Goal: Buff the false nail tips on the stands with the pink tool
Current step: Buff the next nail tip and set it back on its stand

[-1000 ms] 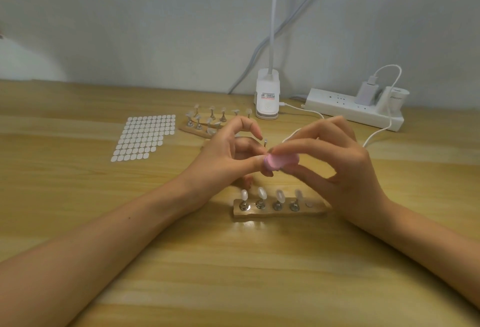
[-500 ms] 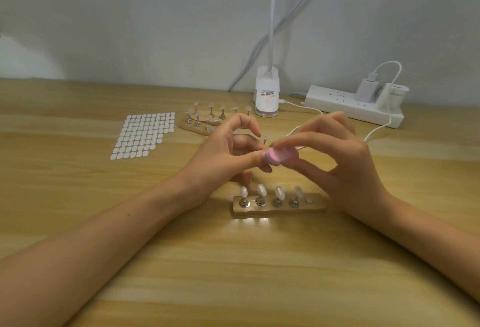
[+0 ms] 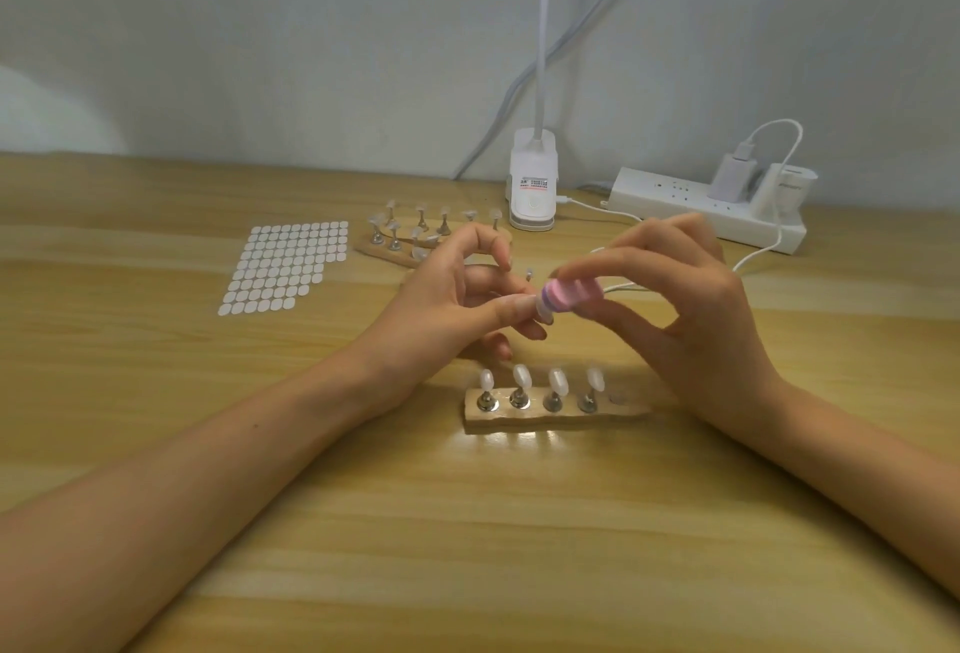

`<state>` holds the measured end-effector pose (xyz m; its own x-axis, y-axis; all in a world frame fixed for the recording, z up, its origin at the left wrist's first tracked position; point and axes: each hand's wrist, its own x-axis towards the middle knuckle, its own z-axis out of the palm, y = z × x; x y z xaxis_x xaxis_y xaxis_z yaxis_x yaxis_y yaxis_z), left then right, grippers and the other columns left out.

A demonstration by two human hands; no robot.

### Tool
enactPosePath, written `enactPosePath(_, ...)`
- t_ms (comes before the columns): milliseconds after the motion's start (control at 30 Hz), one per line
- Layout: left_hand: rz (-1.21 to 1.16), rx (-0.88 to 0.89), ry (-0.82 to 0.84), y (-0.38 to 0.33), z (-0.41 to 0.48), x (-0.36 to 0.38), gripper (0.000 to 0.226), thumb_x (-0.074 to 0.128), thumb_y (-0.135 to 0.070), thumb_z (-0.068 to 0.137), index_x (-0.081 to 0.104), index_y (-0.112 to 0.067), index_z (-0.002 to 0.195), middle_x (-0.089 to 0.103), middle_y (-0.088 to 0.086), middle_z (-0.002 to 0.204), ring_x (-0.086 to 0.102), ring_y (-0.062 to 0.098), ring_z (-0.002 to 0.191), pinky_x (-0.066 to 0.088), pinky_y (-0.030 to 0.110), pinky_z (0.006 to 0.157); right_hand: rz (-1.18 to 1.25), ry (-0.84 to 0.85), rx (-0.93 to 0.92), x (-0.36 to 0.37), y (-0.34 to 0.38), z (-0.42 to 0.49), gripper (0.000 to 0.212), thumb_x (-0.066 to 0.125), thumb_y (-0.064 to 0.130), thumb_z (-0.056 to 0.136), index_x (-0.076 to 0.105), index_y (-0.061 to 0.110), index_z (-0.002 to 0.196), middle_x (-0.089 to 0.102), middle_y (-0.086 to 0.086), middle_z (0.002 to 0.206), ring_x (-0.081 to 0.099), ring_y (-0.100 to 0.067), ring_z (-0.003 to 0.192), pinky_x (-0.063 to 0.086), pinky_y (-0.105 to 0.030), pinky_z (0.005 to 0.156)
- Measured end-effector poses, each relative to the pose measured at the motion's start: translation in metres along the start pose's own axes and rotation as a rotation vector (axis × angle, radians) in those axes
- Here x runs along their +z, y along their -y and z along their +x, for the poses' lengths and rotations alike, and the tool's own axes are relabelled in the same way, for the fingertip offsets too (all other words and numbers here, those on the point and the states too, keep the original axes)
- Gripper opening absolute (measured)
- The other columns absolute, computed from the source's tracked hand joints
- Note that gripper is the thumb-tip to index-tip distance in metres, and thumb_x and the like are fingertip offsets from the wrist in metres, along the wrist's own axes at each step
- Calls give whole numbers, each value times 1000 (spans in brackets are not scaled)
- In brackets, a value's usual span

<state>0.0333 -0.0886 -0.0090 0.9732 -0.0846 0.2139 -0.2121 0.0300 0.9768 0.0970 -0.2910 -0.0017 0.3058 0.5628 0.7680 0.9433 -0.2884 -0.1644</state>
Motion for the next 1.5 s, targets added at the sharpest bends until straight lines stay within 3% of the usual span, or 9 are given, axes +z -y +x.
enactPosePath(67, 7, 5, 9, -1, 0, 0, 35, 70, -13, 83, 42, -12, 103, 75, 4, 85, 73, 18, 76, 54, 23, 55, -1, 24, -48, 1, 1, 0, 19, 72, 24, 86, 76, 15, 102, 66, -1, 88, 53, -28, 83, 36, -25, 80)
enactPosePath(333, 9, 3, 18, -1, -1, 1, 35, 70, -16, 80, 43, -13, 101, 75, 2, 84, 71, 16, 75, 55, 24, 56, 13, 45, -82, 1, 2, -2, 18, 73, 23, 85, 77, 17, 101, 66, -4, 86, 53, -27, 83, 41, -34, 78)
enactPosePath(433, -11, -6, 8, -2, -1, 1, 36, 71, -14, 82, 41, -12, 102, 75, 3, 82, 73, 18, 76, 54, 23, 55, 4, -2, 5, -1, 0, 0, 19, 72, 25, 85, 76, 19, 102, 66, -4, 87, 52, -28, 84, 43, -40, 77)
enactPosePath(533, -6, -5, 14, -2, 0, 1, 37, 71, -17, 79, 42, -13, 101, 75, 3, 83, 71, 19, 75, 54, 24, 55, 14, 39, -65, 0, 3, -2, 17, 72, 24, 86, 77, 16, 101, 66, -4, 87, 52, -26, 84, 39, -31, 79)
enactPosePath(967, -26, -15, 10, -4, -1, 2, 38, 72, -18, 78, 41, -14, 100, 75, 3, 83, 72, 18, 77, 54, 24, 55, 14, 17, -10, -1, 3, 0, 18, 73, 25, 85, 76, 16, 101, 65, -5, 87, 53, -30, 82, 38, -30, 78)
enactPosePath(1100, -29, -20, 23, -4, -1, 2, 37, 71, -18, 80, 41, -14, 101, 75, 4, 83, 73, 18, 78, 55, 24, 55, 43, 1, 15, -2, 3, 0, 17, 70, 26, 86, 73, 22, 103, 65, -2, 88, 52, -29, 83, 41, -38, 75)
enactPosePath(1200, -29, -21, 31, -4, -1, 1, 38, 72, -20, 79, 41, -14, 100, 75, 6, 87, 72, 20, 80, 55, 24, 56, 33, 14, -44, -1, 4, -1, 17, 72, 24, 86, 74, 21, 102, 66, -4, 87, 53, -27, 82, 38, -33, 78)
enactPosePath(1333, -36, -24, 19, -4, 0, 1, 38, 73, -20, 78, 42, -15, 100, 75, 5, 85, 73, 19, 79, 55, 24, 55, 26, 2, 9, -2, 2, 0, 19, 72, 25, 85, 75, 20, 102, 65, -1, 87, 52, -28, 83, 41, -41, 74)
enactPosePath(1500, -42, -23, 33, -4, -1, 2, 38, 72, -18, 78, 41, -14, 100, 75, 4, 85, 71, 17, 74, 56, 25, 55, 32, 25, -39, -1, 3, -1, 17, 71, 27, 86, 76, 20, 101, 67, -3, 88, 52, -26, 82, 40, -38, 76)
